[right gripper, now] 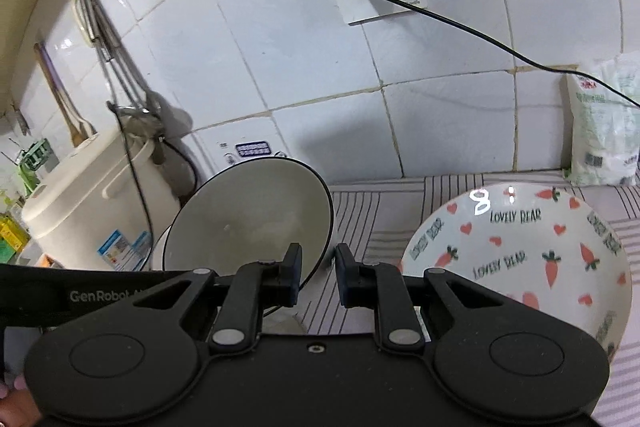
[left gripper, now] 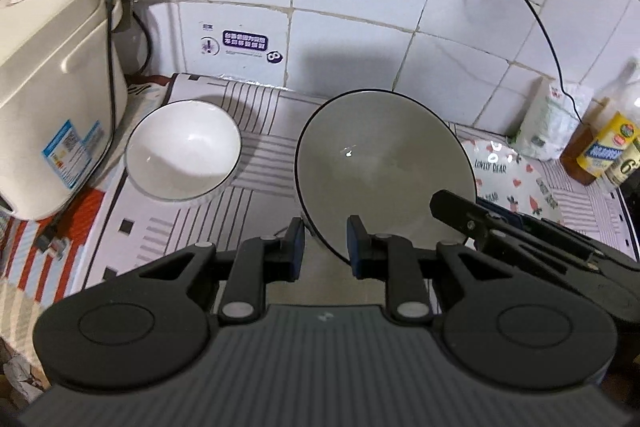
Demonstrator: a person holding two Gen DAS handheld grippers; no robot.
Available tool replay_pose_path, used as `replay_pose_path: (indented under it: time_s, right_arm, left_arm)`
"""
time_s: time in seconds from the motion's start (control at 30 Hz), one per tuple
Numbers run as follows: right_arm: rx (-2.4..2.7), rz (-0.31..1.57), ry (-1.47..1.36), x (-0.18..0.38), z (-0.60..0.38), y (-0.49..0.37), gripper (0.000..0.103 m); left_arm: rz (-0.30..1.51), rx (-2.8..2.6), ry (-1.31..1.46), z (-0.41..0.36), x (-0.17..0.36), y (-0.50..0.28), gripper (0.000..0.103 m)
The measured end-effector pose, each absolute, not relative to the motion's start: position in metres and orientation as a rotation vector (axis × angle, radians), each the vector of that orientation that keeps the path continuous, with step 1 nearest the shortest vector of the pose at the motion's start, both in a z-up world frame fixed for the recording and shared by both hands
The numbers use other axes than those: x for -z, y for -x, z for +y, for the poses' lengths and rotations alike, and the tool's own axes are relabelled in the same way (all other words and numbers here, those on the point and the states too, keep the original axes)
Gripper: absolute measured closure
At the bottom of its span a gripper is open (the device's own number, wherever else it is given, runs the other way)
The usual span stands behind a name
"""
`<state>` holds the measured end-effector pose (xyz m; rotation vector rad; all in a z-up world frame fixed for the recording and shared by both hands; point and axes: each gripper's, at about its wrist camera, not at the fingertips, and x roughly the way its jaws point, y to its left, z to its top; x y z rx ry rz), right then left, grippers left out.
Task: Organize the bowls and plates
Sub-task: 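Lower the held bowl down into the other white bowl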
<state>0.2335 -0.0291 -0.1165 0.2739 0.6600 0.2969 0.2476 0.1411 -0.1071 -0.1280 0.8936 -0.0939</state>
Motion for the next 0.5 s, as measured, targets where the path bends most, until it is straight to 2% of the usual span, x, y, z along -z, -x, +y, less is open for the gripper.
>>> replay_pose_path:
  time_s: [0.5]
  right_arm:
    - [-0.329,0.631,-0.281,0.131,-0.016,-0.182,0.081]
  left_arm:
    - [0.992,0.07,0.09,0.146,0.121,-0.215,0.083]
